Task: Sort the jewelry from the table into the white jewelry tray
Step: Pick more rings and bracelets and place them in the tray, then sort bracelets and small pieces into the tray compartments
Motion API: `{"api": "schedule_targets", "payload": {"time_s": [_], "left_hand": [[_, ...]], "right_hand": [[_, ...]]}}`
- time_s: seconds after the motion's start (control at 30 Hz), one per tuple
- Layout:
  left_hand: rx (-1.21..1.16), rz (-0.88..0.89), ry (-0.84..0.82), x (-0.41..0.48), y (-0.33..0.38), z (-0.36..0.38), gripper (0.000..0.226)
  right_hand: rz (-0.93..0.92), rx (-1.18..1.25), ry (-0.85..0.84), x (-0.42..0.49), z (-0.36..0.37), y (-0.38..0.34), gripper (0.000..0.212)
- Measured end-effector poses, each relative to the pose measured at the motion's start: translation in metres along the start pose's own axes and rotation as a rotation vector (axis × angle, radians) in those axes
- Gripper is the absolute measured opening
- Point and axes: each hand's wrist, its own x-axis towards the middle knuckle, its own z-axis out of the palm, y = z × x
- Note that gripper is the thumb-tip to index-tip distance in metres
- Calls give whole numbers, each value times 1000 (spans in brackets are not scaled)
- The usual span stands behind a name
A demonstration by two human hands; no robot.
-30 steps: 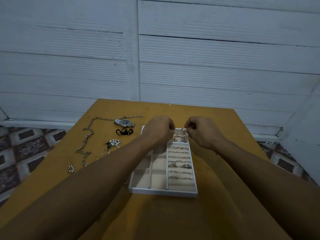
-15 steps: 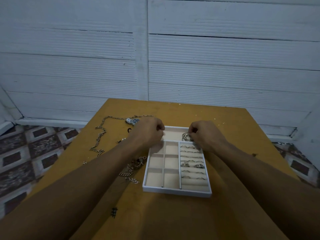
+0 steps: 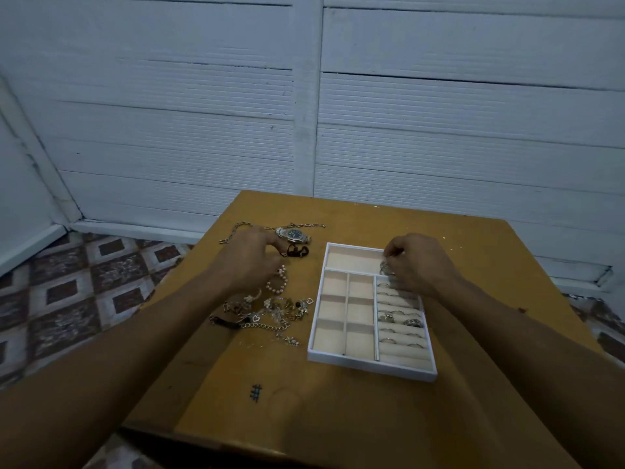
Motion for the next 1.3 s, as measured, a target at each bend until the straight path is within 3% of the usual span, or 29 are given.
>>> {"api": "schedule_targets", "payload": {"time_s": [0.37,0.53,0.7,0.9,1.3], "left_hand": [[118,-83,-75,-17,-50,-10,27],[138,-52,-70,-14,-56,-10,30],[168,32,-121,-20,-62,-12,27],[198,64,-237,-27,-66,-7,41],[212,14,-270,-18,-57,-1,15]], "right_hand": [[-127,81,-108,-7,25,-78,21],[-120,4,-176,-2,46,-109,28],[-135,-106,-179,2,62,-130,18],[-170,-93,-222,-3,70,-143,13],[-242,-130,-325,-14,66,-147,17]]}}
